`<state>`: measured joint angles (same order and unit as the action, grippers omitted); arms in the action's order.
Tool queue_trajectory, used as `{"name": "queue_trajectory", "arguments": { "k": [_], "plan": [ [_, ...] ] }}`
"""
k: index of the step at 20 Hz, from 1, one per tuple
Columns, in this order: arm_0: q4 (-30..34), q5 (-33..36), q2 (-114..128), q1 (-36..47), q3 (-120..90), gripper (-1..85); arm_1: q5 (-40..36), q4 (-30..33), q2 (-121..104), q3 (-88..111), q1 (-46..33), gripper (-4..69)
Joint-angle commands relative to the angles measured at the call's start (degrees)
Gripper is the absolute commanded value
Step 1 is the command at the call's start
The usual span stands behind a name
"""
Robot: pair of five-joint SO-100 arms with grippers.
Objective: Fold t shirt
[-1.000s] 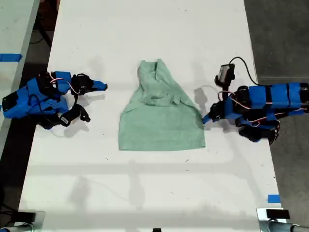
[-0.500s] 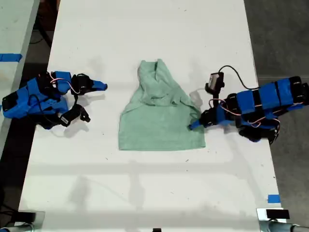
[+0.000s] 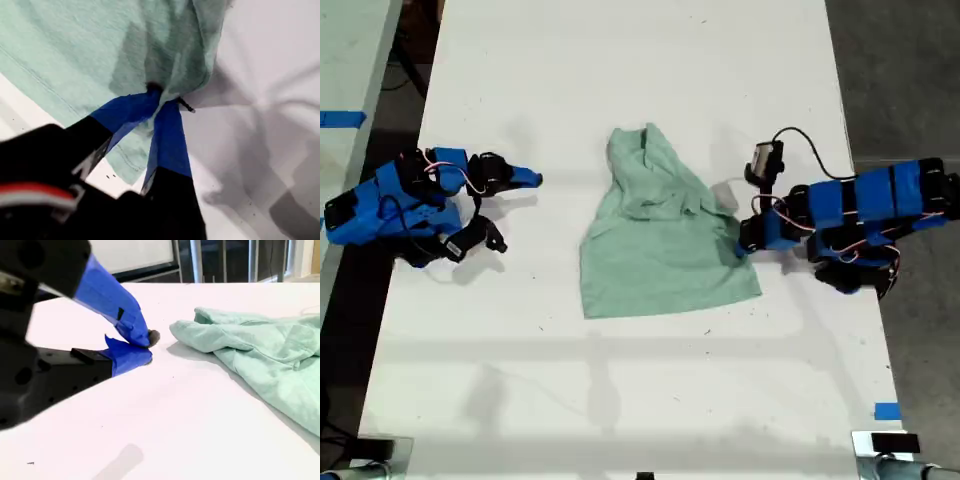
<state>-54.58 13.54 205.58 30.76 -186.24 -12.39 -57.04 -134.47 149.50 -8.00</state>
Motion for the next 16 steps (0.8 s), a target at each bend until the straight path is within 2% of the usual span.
{"name": "queue_trajectory", "arguments": {
  "k": [1,5,8,11,14,15,16],
  "plan": [
    [-0.2,-0.4,0.6,0.0,-2.1,-0.2,-1.8,-4.7,-2.7,-6.3,-1.0,-0.2],
    [-0.1,-0.4,0.6,0.1,-2.1,-0.2,-6.2,-5.4,-10.5,-14.2,-1.0,-0.2],
    [-0.1,-0.4,0.6,0.2,-2.1,-0.1,-11.2,0.6,-9.2,-21.2,0.6,-0.1],
    [0.0,-0.4,0.6,0.2,-2.1,-0.1,-14.0,2.2,5.4,-33.7,3.5,-0.1],
    [0.0,-0.4,0.6,0.2,-2.1,-0.1,-18.2,-1.1,27.3,-53.3,6.2,0.5],
    [-0.1,-0.4,0.6,0.1,-2.1,-0.1,-19.9,-4.6,34.8,-62.2,7.1,11.4],
    [-0.2,-0.5,0.6,0.1,-2.1,0.0,-21.6,-9.0,41.4,-71.5,7.8,25.7]
  ]
}}
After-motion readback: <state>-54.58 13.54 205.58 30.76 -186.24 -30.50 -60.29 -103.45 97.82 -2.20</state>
